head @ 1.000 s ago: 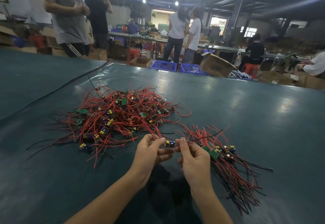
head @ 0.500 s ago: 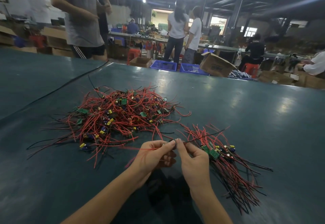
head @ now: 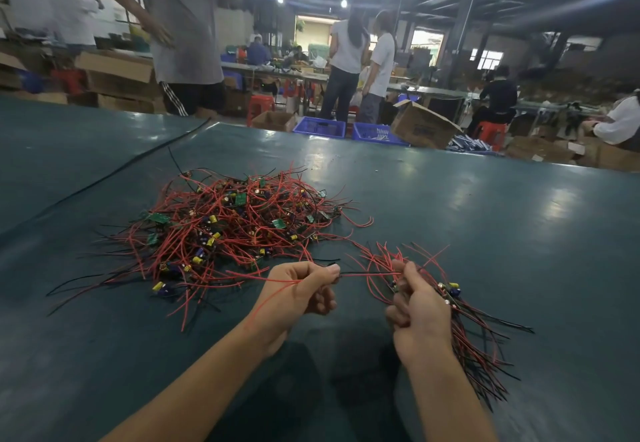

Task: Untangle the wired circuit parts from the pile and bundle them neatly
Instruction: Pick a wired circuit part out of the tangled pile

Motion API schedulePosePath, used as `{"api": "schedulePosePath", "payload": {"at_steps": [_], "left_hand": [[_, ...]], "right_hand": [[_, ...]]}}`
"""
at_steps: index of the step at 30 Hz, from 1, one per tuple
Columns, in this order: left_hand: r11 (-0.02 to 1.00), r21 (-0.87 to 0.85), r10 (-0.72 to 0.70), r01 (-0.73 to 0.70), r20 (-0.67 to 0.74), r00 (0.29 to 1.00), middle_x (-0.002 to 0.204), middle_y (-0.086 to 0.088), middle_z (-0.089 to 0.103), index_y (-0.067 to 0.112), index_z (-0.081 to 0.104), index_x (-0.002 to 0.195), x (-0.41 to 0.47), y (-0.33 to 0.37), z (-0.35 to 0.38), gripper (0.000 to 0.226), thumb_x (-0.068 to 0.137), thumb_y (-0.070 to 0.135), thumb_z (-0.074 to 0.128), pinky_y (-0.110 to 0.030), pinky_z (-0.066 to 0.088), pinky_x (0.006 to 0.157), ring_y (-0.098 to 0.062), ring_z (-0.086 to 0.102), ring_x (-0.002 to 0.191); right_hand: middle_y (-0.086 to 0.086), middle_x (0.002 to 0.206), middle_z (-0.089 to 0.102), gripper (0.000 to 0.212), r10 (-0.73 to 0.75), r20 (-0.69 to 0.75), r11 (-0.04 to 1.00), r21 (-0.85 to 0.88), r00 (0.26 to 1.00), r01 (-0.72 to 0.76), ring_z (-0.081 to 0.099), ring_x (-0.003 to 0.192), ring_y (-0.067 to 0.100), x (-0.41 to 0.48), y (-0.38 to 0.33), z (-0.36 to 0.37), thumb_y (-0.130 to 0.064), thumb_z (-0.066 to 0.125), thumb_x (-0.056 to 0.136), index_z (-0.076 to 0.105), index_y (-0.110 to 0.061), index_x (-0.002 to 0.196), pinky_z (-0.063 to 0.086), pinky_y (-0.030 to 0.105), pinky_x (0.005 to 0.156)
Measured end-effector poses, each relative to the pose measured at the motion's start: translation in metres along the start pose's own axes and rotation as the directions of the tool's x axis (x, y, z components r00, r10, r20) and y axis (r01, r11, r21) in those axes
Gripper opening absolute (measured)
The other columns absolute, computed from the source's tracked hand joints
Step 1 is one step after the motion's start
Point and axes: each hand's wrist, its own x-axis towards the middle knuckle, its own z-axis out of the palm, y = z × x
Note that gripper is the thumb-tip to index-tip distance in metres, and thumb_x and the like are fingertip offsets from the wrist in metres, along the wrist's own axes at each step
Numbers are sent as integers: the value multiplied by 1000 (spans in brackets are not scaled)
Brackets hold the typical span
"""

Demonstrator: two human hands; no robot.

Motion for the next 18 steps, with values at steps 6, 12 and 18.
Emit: {"api": "schedulePosePath", "payload": {"at_steps": [6, 12, 18], "left_hand": [[1000, -23, 0, 0, 18, 1000, 58, -10, 62, 10, 67, 66, -1, -5, 2, 30, 66, 39, 76, -22, 48, 50, -17, 61, 53], [1000, 2, -12, 12, 70, 997, 63, -10, 64, 13, 68, 66, -1, -6, -3, 29, 69, 40, 78, -21, 49, 54, -15, 62, 57], [999, 25, -48, 46, 75, 996, 62, -9, 64, 8, 65, 68, -1, -6, -5, 34, 64, 39, 80, -22, 49, 53, -17, 61, 55]], "right_hand": [[-8, 57, 44, 24, -161, -66, 986, -61, 985, 157, 24, 34, 1, -1, 1, -2, -31, 63, 95, 72, -17, 77, 19, 14, 32], [9, 60, 54, 36, -122, 238, 906, -369, 964, 206, 48, 59, 20, -32, 36, 22, -36, 69, 87, 71, -5, 68, 45, 38, 57], [-2, 58, 50, 33, -114, 33, 958, -260, 993, 118, 41, 47, 10, -19, 26, 19, -26, 64, 94, 77, -18, 65, 38, 24, 48]]}}
